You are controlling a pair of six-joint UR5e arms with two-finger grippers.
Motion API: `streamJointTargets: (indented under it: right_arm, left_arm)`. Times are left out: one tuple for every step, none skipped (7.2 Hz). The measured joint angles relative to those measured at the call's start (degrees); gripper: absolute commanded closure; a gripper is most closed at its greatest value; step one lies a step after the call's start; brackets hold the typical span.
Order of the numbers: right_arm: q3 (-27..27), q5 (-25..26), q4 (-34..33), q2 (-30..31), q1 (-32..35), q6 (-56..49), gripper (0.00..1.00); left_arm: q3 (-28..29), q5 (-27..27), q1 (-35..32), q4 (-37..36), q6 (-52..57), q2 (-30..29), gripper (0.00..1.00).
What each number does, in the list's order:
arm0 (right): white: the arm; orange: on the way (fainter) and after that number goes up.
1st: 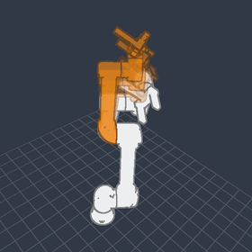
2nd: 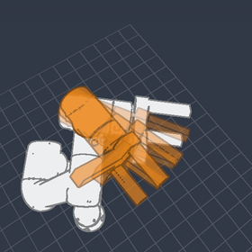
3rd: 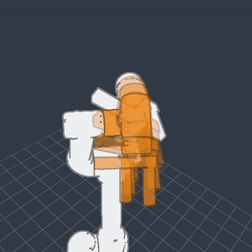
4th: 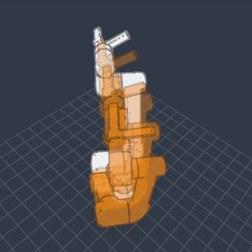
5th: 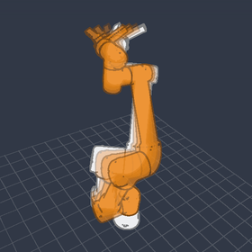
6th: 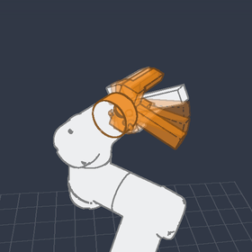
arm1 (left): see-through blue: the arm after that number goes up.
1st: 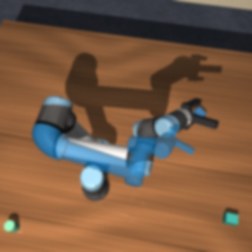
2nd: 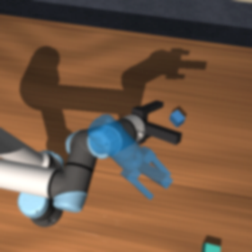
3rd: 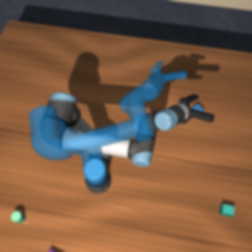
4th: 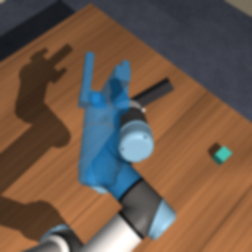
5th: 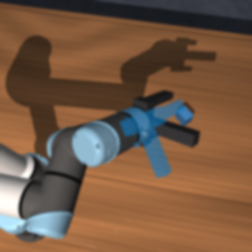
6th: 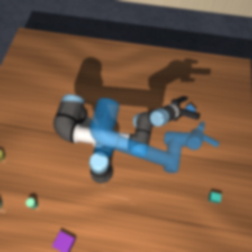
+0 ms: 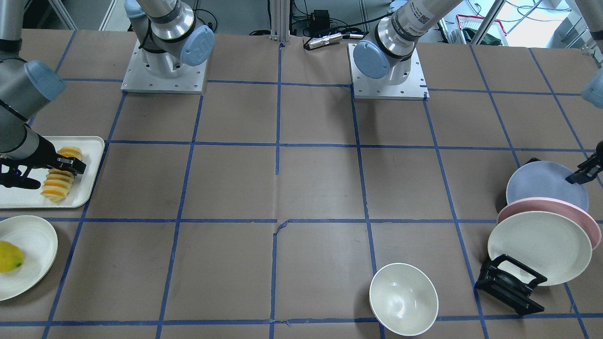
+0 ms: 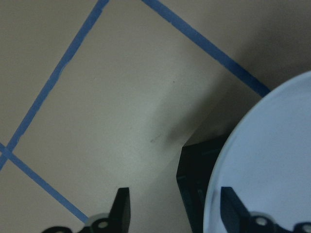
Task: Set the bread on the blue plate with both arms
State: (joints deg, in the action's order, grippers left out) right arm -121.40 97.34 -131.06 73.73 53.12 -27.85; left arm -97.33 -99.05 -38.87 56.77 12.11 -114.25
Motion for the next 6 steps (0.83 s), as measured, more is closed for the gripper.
streamJointTargets:
  right_arm:
    - [0.14,-0.13,0.95,1.78,0.19,0.18,1.00]
    - [0.64,-0.87,2.71,4.39,0.99,0.67,1.00]
    - [2.16,-1.75,4.80,6.71,2.91,1.71,1.00]
    - [5.12,-2.26,7.80,8.15,5.72,3.22,1.00]
    - [9.01,-3.35,11.44,8.54,9.03,5.66,1.00]
    - [13.35,-5.32,15.48,8.25,13.35,10.22,1.00]
  left_arm:
    - [0.03,0.19,-0.03,0.11,-0.14,-0.05,0.44]
    - [0.04,0.67,-0.08,0.35,-0.35,-0.01,0.44]
    - [0.04,1.23,-0.15,0.57,-0.47,0.11,0.65]
    - [-0.02,1.94,-0.17,1.13,-0.46,0.20,0.79]
    - [-0.06,2.66,-0.17,2.30,-0.39,0.36,0.84]
    - [-0.02,2.97,-0.14,3.59,-0.31,0.58,0.96]
